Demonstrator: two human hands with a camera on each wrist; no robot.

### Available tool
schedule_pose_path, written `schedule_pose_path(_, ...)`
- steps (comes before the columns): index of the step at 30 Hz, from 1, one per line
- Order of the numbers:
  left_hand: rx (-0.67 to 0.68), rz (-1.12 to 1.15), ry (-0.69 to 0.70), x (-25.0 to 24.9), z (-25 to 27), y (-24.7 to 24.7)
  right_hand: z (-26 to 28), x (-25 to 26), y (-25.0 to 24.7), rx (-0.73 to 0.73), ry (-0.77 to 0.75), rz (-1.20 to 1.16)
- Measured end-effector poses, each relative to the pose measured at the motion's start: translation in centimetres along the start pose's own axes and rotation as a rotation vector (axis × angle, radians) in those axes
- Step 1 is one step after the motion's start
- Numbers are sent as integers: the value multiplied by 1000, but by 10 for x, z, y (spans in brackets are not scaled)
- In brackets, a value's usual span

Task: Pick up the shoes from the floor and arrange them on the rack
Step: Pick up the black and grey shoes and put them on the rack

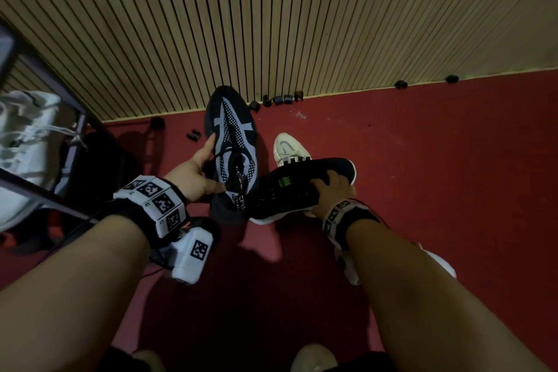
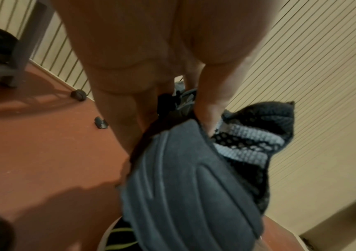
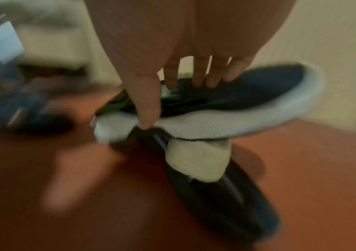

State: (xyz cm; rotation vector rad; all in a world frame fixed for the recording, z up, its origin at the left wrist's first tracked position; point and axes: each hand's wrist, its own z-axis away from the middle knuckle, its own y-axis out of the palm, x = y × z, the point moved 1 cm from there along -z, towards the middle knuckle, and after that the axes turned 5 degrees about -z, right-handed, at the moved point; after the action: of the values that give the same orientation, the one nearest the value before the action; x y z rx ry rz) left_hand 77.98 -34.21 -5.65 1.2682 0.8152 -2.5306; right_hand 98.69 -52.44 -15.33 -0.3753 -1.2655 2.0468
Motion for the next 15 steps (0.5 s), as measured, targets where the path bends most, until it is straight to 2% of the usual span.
schedule_pose_path(3, 5, 4, -6, 5, 0, -1, -8, 13, 14, -24, -244, 267)
schedule_pose_path(9, 26, -32, -15, 19, 0, -5, -23, 20, 21, 0, -188, 345)
schedule_pose_path(15, -2, -48, -8, 10, -3, -3, -23, 13, 16, -28, -187, 238)
